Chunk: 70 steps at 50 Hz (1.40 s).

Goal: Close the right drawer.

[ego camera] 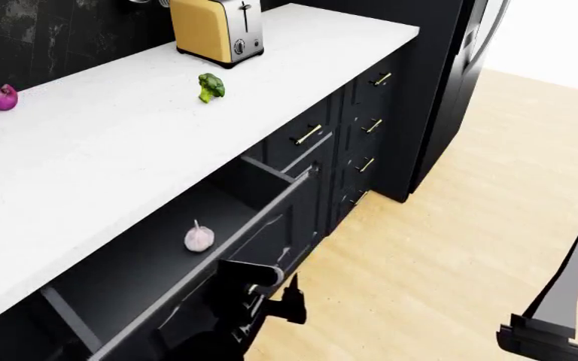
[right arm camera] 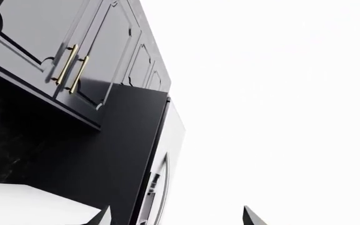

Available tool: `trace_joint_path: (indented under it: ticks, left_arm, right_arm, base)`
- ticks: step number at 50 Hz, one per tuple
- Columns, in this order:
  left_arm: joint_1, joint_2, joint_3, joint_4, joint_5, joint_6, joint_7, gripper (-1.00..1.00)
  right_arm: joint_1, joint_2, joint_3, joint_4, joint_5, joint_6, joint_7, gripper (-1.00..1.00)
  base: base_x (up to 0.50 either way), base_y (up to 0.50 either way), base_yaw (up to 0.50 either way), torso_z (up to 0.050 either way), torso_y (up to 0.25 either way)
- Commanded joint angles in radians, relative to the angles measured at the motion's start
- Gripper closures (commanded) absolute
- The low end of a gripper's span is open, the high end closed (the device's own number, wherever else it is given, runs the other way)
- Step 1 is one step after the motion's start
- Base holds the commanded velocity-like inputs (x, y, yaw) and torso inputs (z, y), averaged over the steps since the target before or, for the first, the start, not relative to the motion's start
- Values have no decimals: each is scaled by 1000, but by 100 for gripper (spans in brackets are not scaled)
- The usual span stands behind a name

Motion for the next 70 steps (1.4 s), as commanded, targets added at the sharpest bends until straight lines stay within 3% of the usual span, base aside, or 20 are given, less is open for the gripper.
trace_joint_path:
  ticks: [1,8,15,28,37,43,50,63,70]
  left_arm:
    - [-5,-36,-31,-8,-29,-27,-56,-100]
    - [-18,-62,-51,10,-40,-23,-71,-100]
    - [-52,-28,-98,-138,-68,15,10,-100]
    - [-49,-98,-110,-59,-77,-13,-79,-100]
    - [-64,-104,-107,-95,-92,-55,-52,-100]
    - [-89,-32,-108,-277,-90,-42,67,-100]
    - [-154,127,-136,-692,-92,19,254,-100]
    - [-161,114,-141,-709,-75,15,159,-100]
    - [-164,97,-146,-718,-32,36,37,-100]
  right_arm:
    - [-21,-3,15,0,-5,-2,0,-100]
    - [-4,7,10,0,11,-1,0,-100]
    - [54,10,-32,0,28,8,0,-100]
    - [150,3,-117,0,38,24,1,-100]
    - [154,4,-121,0,38,26,1,-100]
    - [190,7,-143,0,52,33,1,-100]
    - [214,8,-165,0,56,37,1,-100]
    - [192,9,-147,0,54,36,1,-100]
    - [194,15,-146,0,59,33,1,-100]
  base:
    - [0,0,0,0,0]
    - [0,0,0,0,0]
    - [0,0,0,0,0]
    - [0,0,0,0,0]
    - [0,0,0,0,0]
    - [0,0,0,0,0]
    - [0,0,0,0,0]
    - [0,0,0,0,0]
    - [0,0,0,0,0]
